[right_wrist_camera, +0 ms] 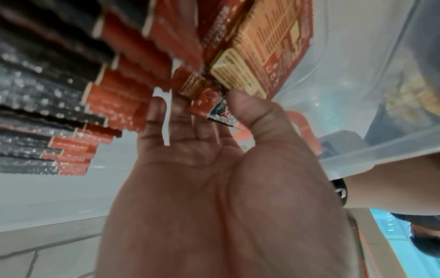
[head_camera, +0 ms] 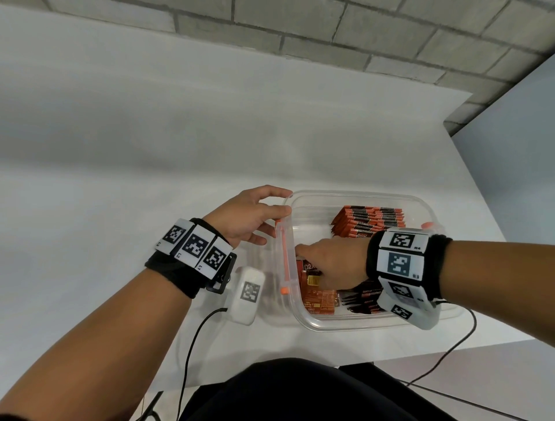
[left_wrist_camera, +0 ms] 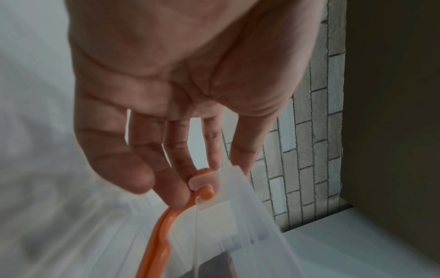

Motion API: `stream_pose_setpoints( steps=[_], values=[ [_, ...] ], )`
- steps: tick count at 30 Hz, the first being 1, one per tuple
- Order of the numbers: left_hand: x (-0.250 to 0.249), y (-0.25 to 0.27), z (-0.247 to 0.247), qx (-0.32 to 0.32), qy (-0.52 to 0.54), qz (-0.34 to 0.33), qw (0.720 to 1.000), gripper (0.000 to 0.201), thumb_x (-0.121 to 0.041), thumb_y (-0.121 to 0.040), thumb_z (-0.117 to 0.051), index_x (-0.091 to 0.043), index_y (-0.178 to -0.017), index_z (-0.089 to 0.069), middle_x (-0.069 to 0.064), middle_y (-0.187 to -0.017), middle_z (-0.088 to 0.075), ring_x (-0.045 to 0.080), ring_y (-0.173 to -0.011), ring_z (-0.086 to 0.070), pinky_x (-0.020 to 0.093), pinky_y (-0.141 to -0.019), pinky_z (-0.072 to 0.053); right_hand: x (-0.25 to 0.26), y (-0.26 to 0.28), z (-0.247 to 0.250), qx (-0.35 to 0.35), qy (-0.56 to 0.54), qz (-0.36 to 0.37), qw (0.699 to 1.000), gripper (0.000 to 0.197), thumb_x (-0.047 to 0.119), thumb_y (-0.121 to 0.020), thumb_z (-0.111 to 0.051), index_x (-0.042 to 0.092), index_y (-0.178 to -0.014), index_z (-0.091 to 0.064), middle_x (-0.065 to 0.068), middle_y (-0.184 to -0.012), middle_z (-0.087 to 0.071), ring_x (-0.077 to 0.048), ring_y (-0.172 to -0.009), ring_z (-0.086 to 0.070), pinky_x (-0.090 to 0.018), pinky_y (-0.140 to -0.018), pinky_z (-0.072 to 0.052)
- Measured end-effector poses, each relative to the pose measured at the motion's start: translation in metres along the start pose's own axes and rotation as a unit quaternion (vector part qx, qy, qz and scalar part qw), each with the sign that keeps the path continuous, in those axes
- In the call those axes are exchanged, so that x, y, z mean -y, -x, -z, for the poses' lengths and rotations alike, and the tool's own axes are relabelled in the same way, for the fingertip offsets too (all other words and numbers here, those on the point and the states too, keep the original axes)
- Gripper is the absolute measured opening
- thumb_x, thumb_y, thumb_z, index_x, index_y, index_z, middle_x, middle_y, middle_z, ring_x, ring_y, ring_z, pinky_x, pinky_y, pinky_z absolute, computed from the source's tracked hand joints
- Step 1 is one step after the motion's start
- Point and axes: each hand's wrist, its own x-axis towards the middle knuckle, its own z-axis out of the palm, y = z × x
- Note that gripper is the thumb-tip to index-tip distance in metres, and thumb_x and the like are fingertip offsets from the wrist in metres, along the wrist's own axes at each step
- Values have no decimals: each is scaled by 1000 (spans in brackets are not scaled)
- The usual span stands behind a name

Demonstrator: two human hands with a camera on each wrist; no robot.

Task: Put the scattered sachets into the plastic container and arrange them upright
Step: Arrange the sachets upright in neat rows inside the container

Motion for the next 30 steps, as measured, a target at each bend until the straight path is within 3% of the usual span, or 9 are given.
stream_pose_setpoints(
  steps=[3, 9, 13, 19, 21, 24, 27, 30],
  values=[
    [0, 0, 0, -1, 3, 0, 1000, 26, -25, -90, -66, -35, -114, -62, 4, -93, -65, 13, -66, -61, 25, -60, -49, 0, -2, 3, 21, -15, -2, 1000, 68, 30, -91, -57, 16, -147, -21, -9, -116, -58, -19, -89, -57, -33, -77, -54],
    [1, 0, 0, 2, 5, -4, 1000, 27, -25, -90, -66, -34, -114, -62, 3, -91, -66, 12, -64, -61, 26, -60, -48, 3, -5, 3, 75, -39, -23, 996, 84, 33, -80, -72, 14, -144, -21, -3, -107, -52, -16, -88, -51, -29, -75, -50],
    [2, -1, 0, 3, 9, -3, 1000, 27, -24, -90, -66, -34, -114, -62, 4, -92, -65, 13, -64, -60, 26, -60, -48, 4, -10, 4, 91, -53, -36, 994, 90, 34, -77, -76, 14, -144, -20, -3, -112, -50, -17, -96, -52, -31, -83, -51],
    [2, -1, 1, 6, 10, -4, 1000, 27, -24, -90, -66, -34, -115, -62, 4, -92, -64, 13, -65, -60, 25, -59, -48, 5, -13, 3, 117, -42, -43, 991, 82, 37, -76, -76, 15, -140, -30, -3, -124, -52, -20, -108, -54, -37, -95, -49],
    [2, -2, 1, 6, 10, -4, 1000, 27, -24, -89, -66, -34, -115, -62, 4, -92, -64, 13, -65, -61, 25, -59, -48, 8, -14, 2, 122, 5, -50, 991, 81, 40, -76, -73, 17, -141, -30, -3, -123, -53, -21, -108, -53, -41, -99, -44],
    [2, -2, 1, 6, 8, -3, 1000, 27, -24, -90, -66, -34, -115, -62, 4, -93, -65, 14, -66, -61, 25, -58, -49, 12, -17, -1, 90, 118, -68, 987, 82, 49, -75, -69, 27, -142, -28, -3, -123, -51, -25, -114, -49, -49, -107, -26],
    [2, -2, 1, 6, 10, -2, 1000, 27, -25, -89, -66, -34, -115, -62, 4, -92, -65, 14, -66, -61, 25, -58, -49, 12, -19, 0, 103, 104, -72, 987, 86, 50, -76, -69, 29, -145, -22, 2, -117, -55, -24, -113, -50, -52, -109, -19],
    [3, -2, 1, 4, 10, -4, 1000, 27, -25, -89, -67, -35, -114, -62, 3, -90, -65, 14, -66, -61, 25, -59, -49, 11, -18, 3, 113, 71, -69, 989, 86, 49, -76, -69, 28, -145, -22, 2, -124, -56, -24, -115, -51, -52, -109, -19]
  ],
)
